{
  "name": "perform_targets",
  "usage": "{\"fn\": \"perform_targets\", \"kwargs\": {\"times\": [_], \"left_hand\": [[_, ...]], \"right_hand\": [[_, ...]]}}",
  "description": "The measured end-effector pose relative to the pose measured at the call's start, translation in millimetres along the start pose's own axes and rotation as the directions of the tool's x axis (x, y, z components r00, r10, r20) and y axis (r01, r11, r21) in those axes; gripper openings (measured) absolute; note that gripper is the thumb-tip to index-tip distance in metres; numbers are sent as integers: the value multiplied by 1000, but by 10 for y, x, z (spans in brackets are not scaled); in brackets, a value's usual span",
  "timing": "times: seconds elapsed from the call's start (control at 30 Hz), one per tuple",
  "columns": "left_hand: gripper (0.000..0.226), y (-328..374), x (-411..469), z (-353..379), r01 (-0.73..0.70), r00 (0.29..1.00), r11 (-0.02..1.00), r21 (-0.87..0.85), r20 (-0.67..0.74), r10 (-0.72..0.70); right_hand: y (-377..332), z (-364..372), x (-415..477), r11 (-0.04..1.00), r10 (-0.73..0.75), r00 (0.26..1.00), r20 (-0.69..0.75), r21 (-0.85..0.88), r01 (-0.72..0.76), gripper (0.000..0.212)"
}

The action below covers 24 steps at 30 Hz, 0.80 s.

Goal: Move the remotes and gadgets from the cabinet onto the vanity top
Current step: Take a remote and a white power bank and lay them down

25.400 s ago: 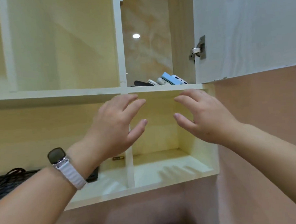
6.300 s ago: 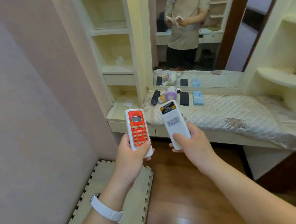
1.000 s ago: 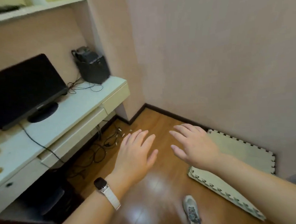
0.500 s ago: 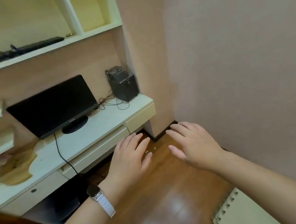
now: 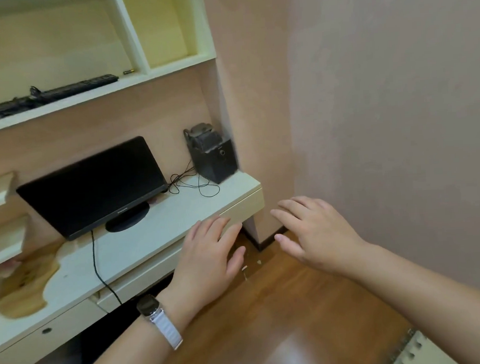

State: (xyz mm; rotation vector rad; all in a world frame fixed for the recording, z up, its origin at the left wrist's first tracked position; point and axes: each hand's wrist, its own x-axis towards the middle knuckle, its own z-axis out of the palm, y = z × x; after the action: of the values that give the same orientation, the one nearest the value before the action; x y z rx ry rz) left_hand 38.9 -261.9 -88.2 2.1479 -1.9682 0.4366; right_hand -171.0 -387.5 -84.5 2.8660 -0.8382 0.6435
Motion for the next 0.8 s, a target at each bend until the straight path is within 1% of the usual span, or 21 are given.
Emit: {"fn": "perform_targets", "kwargs": {"times": [0.2, 0.53, 0.8], "left_hand": [[44, -528, 579, 316, 19, 999, 998, -54, -37, -21], [46, -1798, 1600, 793, 95, 990, 989, -112, -93, -105], [47, -2357, 2284, 984, 87, 989, 987, -137, -106, -102]], "right_hand": [[161, 336, 700, 998, 8, 999, 37, -56, -6, 49], [193, 959, 2392, 996, -9, 998, 61, -93, 15, 50], [349, 1239, 3225, 998, -4, 998, 70, -68, 9, 51]]}}
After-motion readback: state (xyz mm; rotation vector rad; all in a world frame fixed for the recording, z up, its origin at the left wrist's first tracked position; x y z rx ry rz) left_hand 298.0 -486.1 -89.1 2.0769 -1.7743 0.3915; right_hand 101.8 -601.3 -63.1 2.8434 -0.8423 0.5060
